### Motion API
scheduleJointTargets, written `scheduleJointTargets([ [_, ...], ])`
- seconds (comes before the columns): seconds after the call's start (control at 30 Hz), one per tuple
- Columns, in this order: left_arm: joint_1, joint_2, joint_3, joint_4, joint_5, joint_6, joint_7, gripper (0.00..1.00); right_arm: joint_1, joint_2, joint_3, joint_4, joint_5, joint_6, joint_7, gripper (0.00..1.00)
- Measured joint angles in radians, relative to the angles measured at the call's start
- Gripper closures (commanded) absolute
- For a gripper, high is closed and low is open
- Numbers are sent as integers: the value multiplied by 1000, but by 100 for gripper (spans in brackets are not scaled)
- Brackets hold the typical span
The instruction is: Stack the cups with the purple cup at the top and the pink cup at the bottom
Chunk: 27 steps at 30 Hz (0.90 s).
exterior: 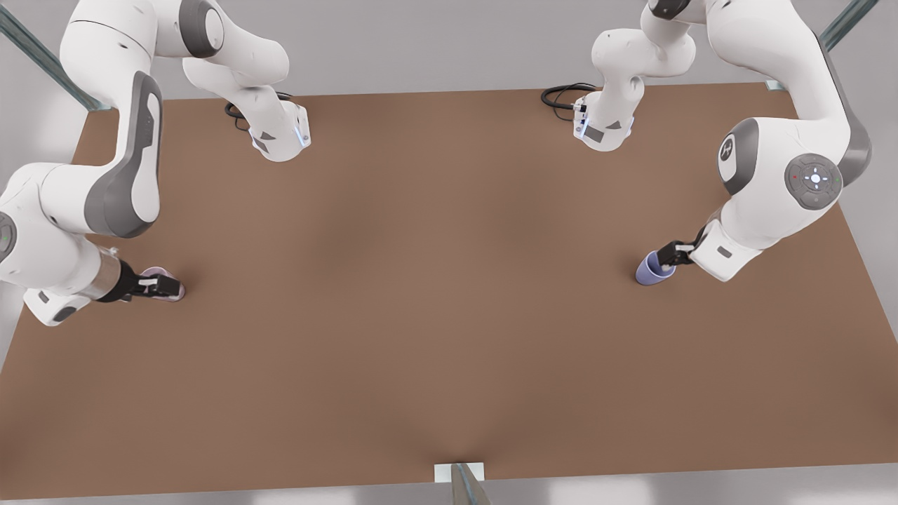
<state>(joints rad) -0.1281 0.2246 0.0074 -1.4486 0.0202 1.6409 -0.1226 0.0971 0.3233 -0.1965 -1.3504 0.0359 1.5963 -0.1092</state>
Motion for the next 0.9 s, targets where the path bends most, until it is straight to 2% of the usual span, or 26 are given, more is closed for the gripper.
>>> scheduleJointTargets([
  [0.23, 1, -11, 4, 14, -24, 3, -43, 0, -124, 14, -8, -42, 14, 36, -50, 0],
  [0.4, 0, -6, 8, 20, -29, -4, -65, 0, -182, -78, -12, -334, 35, 159, -106, 0],
  [0.5, 3, -4, 11, 20, -38, -6, -75, 0, -242, -76, -12, -433, 38, 260, -148, 0],
  [0.73, 10, -4, 11, 21, -54, -10, -93, 0, -323, -47, -12, -555, 33, 437, -254, 0],
  [0.9, 10, -4, 11, 20, -59, -12, -103, 0, -351, -2, -12, -571, 21, 503, -319, 0],
])
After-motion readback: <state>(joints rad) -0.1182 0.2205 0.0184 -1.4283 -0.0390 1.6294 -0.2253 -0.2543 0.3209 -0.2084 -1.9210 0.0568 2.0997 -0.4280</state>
